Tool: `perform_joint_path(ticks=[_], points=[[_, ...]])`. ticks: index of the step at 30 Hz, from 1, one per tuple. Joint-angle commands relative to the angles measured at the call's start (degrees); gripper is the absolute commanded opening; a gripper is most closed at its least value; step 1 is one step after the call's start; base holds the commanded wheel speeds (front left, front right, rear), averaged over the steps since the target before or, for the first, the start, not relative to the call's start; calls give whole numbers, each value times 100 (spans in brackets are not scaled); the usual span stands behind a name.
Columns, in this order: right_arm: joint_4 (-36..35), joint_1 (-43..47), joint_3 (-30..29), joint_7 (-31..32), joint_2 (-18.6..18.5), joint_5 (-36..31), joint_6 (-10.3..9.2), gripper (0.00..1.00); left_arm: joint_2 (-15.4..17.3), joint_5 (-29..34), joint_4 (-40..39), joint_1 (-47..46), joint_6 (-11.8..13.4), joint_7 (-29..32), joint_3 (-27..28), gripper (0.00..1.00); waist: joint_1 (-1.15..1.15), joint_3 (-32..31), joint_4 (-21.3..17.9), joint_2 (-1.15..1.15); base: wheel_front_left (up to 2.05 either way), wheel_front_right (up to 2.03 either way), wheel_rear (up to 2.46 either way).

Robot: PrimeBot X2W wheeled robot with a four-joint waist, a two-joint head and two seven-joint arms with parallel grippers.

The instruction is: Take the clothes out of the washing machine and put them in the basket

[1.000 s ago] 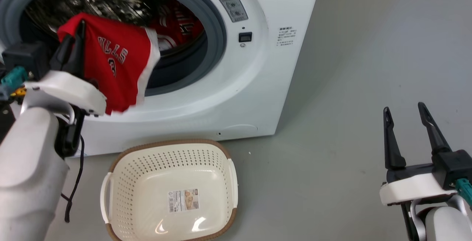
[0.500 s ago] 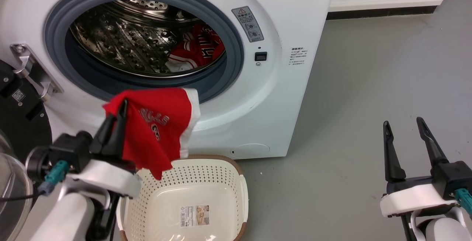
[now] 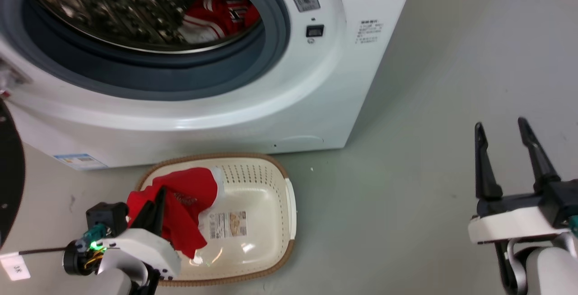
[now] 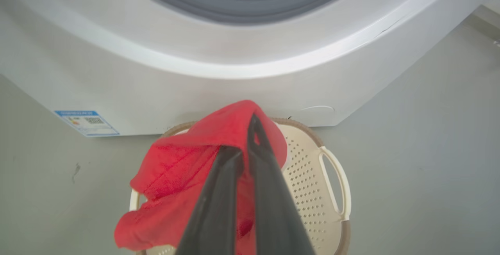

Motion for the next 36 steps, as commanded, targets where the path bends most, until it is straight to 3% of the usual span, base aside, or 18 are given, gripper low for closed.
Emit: perform_joint_path(ticks=[1, 6, 13, 22, 32, 33, 34, 36], points=[[-61, -201, -13, -12, 8, 17, -7, 100, -120, -43, 240, -215, -109, -40, 102, 0, 0, 467, -146, 0, 0, 0, 0], [-277, -447, 16, -12, 8, 127, -8, 100, -362, 210, 979, -629, -320, -42, 350, 0, 0, 1103, -348, 0, 0, 0, 0], [-599, -736, 145, -12, 9, 347, -7, 100, -431, 647, 1945, -1331, -541, -38, 396, 0, 0, 1834, -691, 0, 0, 0, 0], [-823, -848, 211, -12, 11, 443, -7, 100, -316, 844, 3188, -2272, -606, -32, 521, 0, 0, 2579, -955, 0, 0, 0, 0], [-860, -836, 123, -12, 9, 522, -8, 100, -310, 1005, 3769, -2698, -659, -32, 478, 0, 0, 2880, -1039, 0, 0, 0, 0], [-839, -829, 128, -12, 9, 512, -8, 100, -327, 1009, 3796, -2698, -661, -32, 487, 84, 0, 2858, -1037, 0, 0, 0, 0], [-820, -824, 129, -12, 9, 504, -8, 100, -343, 1020, 3825, -2696, -651, -32, 500, 100, 0, 2832, -1033, 0, 0, 0, 0], [-796, -845, 131, -12, 9, 509, -8, 100, -412, 1040, 3858, -2657, -652, -32, 514, 100, 0, 2757, -1012, 0, 0, 0, 0]])
